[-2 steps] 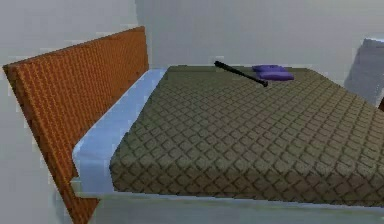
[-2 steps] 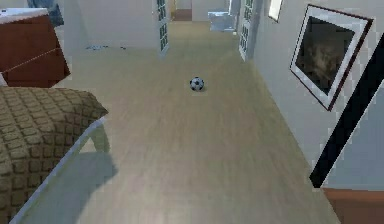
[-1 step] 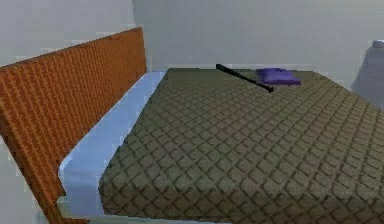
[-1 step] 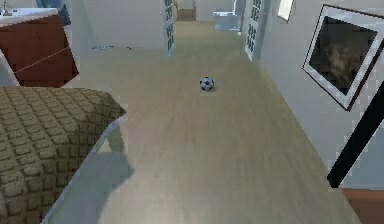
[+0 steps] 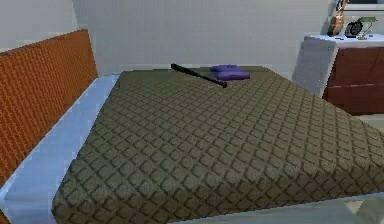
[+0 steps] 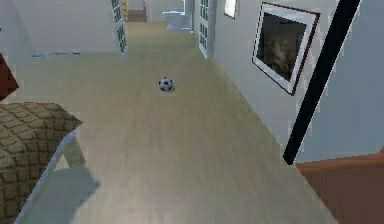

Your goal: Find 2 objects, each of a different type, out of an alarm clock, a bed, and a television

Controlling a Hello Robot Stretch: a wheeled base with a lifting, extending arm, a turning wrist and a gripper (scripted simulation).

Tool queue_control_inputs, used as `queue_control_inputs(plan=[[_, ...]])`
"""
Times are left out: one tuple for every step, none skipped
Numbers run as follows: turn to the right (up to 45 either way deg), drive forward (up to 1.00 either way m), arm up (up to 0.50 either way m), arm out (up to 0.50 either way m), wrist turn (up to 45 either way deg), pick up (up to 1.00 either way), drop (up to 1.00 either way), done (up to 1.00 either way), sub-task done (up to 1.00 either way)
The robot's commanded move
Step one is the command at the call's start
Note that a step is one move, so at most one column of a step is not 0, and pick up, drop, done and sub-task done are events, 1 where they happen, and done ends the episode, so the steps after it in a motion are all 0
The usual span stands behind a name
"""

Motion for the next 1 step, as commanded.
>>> queue_control_inputs(plan=[[0.0, 0.0, 0.0, 0.0, 0.0, 0.0, 0.0, 0.0, 1.0]])
